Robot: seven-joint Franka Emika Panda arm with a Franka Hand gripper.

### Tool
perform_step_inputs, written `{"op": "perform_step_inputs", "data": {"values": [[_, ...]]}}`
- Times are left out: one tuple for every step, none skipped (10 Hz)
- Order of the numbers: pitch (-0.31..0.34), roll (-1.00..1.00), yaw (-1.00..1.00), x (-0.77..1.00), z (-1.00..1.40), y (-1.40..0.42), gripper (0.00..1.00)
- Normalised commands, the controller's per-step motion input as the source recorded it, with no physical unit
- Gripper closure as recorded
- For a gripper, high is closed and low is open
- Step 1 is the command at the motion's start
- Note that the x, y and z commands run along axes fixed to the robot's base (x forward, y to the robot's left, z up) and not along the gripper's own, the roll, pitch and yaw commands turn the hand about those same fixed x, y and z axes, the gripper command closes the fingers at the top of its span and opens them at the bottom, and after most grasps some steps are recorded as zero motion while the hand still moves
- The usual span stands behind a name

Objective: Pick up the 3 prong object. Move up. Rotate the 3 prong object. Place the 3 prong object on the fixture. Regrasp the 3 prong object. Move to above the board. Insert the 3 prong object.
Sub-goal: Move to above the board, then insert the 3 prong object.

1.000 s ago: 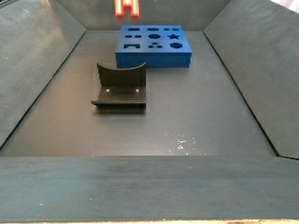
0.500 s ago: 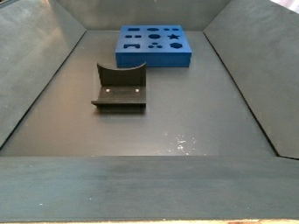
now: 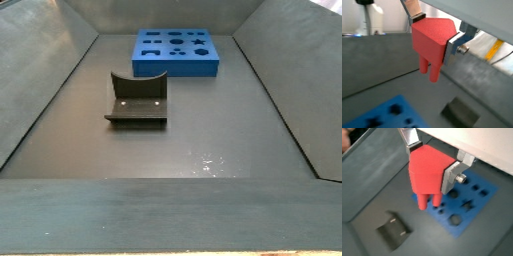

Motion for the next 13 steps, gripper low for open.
{"op": "perform_step_inputs", "data": {"values": [[0.019, -1.00, -0.15, -0.14, 0.05, -0.14, 1.00], [0.023, -1.00, -0.14, -0.07, 0.01, -0.02, 1.00], [0.018, -0.96, -0.12, -0.06, 0.01, 0.00, 1.00], [-0.002, -0.64, -0.07, -0.06, 0.00, 0.01, 1.00], [-0.015, -0.43, -0.04, -0.05, 0.00, 0.01, 1.00], [-0.019, -0.29, -0.03, -0.04, 0.00, 0.01, 1.00], [0.000, 0.01, 0.00, 0.00, 0.00, 0.00, 1.00], [0.000, 0.12, -0.06, -0.07, -0.04, 0.06, 1.00], [0.000, 0.17, -0.09, 0.00, -0.09, 0.07, 1.00], [0.000, 0.15, -0.01, 0.03, -0.13, 0.13, 1.00], [0.000, 0.15, -0.10, 0.12, -0.31, 0.01, 1.00], [0.000, 0.11, -0.23, 0.08, -0.36, 0.00, 1.00], [0.000, 0.06, -0.30, 0.07, -0.37, 0.00, 1.00]]}}
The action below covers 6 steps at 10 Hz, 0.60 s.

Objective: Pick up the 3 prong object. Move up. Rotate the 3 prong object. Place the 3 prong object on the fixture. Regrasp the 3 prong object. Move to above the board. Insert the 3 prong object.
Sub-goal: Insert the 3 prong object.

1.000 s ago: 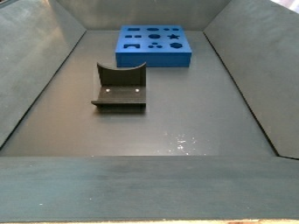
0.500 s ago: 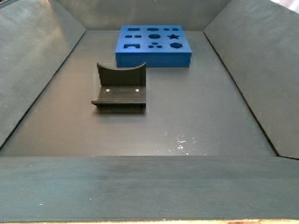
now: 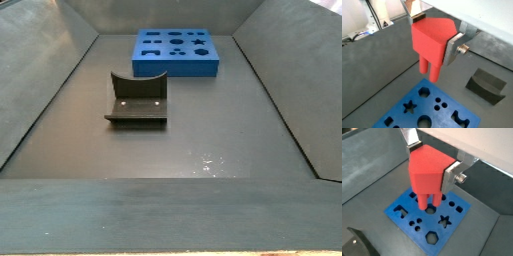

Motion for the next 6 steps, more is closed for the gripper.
{"op": "perform_step_inputs", "data": {"values": [[-0.014, 0.07, -0.38, 0.02, -0.34, 0.15, 1.00], [0.000, -0.07, -0.01, 0.00, 0.00, 0.09, 1.00], [0.000, 0.00, 0.00, 0.00, -0.02, 0.00, 1.00], [-0.243, -0.34, -0.18, -0.07, -0.41, 0.18, 1.00], [-0.277, -0.44, -0.22, 0.00, -0.60, 0.21, 1.00], [-0.266, -0.43, -0.29, 0.00, -0.63, 0.21, 1.00]]}}
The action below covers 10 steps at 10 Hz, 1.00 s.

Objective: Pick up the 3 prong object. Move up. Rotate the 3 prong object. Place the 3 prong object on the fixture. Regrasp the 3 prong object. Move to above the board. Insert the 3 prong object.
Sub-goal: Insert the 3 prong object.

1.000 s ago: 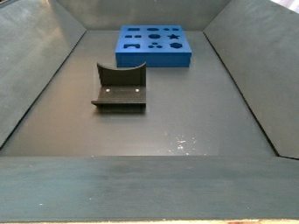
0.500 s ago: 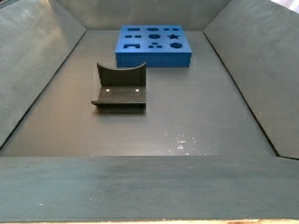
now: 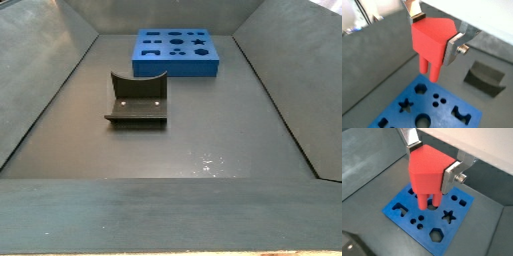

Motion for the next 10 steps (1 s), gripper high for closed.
{"op": "perform_step_inputs", "data": {"values": [[-0.263, -0.43, -0.32, 0.00, -0.64, 0.20, 1.00], [-0.231, -0.43, -0.33, 0.00, -0.66, 0.20, 1.00], [-0.189, -0.38, -0.31, 0.00, -0.65, 0.19, 1.00], [-0.094, -0.29, -0.28, 0.00, -0.52, 0.12, 1.00], [-0.089, -0.15, -0.27, 0.00, -0.32, 0.00, 1.00], [0.000, 0.00, -0.69, 0.21, -0.19, 0.00, 1.00], [0.000, 0.01, -0.81, 0.22, -0.18, 0.00, 1.00], [0.000, 0.00, -0.79, 0.13, -0.18, 0.00, 1.00], [0.000, 0.00, -0.77, 0.10, -0.22, 0.00, 1.00], [0.000, 0.03, -0.78, 0.13, -0.23, 0.00, 1.00]]}}
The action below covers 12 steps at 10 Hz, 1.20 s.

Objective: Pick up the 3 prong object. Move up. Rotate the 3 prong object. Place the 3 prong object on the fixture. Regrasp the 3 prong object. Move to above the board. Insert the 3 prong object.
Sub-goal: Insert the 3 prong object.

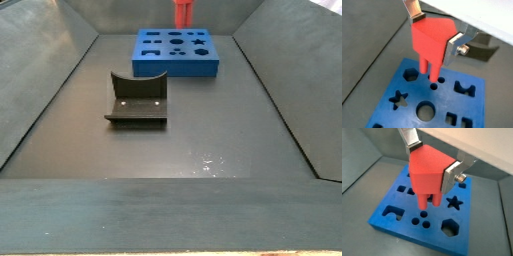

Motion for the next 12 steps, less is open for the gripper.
{"op": "perform_step_inputs", "data": {"values": [[0.000, 0.09, -0.76, 0.21, -0.27, 0.03, 1.00], [0.000, 0.18, -0.71, 0.20, -0.30, 0.13, 1.00], [0.000, 0.21, -0.67, 0.18, -0.32, 0.16, 1.00], [-0.014, 0.19, -0.67, 0.18, -0.32, 0.14, 1.00], [-0.029, 0.11, -0.65, 0.13, -0.33, 0.12, 1.00], [-0.071, 0.13, -0.69, 0.04, -0.36, 0.04, 1.00], [-0.077, 0.21, -0.75, 0.00, -0.32, 0.00, 1.00], [-0.009, 0.07, 0.00, 0.00, -0.11, 0.00, 1.00], [-0.060, 0.11, -0.22, -0.03, -0.28, 0.00, 1.00], [-0.060, 0.16, -0.49, 0.00, -0.35, -0.01, 1.00], [0.000, 0.01, -0.10, 0.00, -0.06, 0.00, 1.00], [0.000, 0.03, 0.00, 0.00, 0.00, 0.00, 1.00]]}}
